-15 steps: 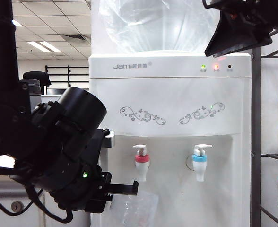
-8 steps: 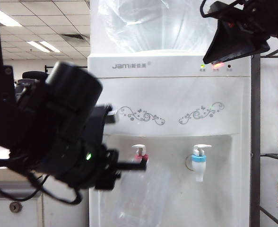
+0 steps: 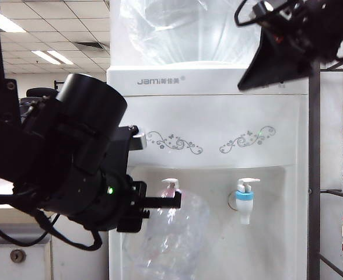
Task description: Pick up the plastic mug from the left desk, go to the hot water outlet of the water dispenser, press the vertical switch to get some water, then put the mug back on the desk.
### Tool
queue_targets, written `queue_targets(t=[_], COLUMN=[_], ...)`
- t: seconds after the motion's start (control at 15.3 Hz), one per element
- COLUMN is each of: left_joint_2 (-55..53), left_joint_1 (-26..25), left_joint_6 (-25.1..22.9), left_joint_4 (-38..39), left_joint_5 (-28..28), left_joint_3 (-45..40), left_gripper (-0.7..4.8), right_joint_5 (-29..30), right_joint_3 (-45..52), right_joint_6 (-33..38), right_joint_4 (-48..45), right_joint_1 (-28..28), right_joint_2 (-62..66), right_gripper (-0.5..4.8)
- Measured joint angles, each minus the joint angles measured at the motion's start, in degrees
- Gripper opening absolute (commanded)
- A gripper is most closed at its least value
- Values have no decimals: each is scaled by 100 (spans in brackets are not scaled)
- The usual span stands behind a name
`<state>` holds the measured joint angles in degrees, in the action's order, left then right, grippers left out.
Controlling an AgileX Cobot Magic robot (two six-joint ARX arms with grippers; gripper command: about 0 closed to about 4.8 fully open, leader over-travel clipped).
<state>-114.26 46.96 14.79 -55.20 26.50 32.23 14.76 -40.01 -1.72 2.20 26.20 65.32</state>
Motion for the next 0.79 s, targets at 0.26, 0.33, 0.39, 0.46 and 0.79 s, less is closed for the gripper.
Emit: queue_targets(t=[0.26, 0.33, 0.39, 0.46, 0.79], left_joint_2=[-2, -22, -39, -44, -44], left_joint_1=[0, 0, 2, 2, 4], left_joint_6=[7, 7, 7, 7, 9], left_joint_4=[507, 492, 485, 466, 249], left_joint_5=[-50, -39, 55, 133, 273], left_joint_3=[2, 2, 2, 2, 2], left_gripper=[-5, -5, -5, -5, -5], right_joint_5=[7, 4, 7, 9, -15], right_joint_3=[0, -2, -2, 0, -2], right_joint_6=[133, 229, 284, 310, 361], right_joint_4=[-37, -72, -61, -44, -153], right_joint_1=[59, 175, 302, 389, 822], right_joint_2=[120, 264, 413, 507, 822], right_gripper=[-7, -7, -7, -7, -7])
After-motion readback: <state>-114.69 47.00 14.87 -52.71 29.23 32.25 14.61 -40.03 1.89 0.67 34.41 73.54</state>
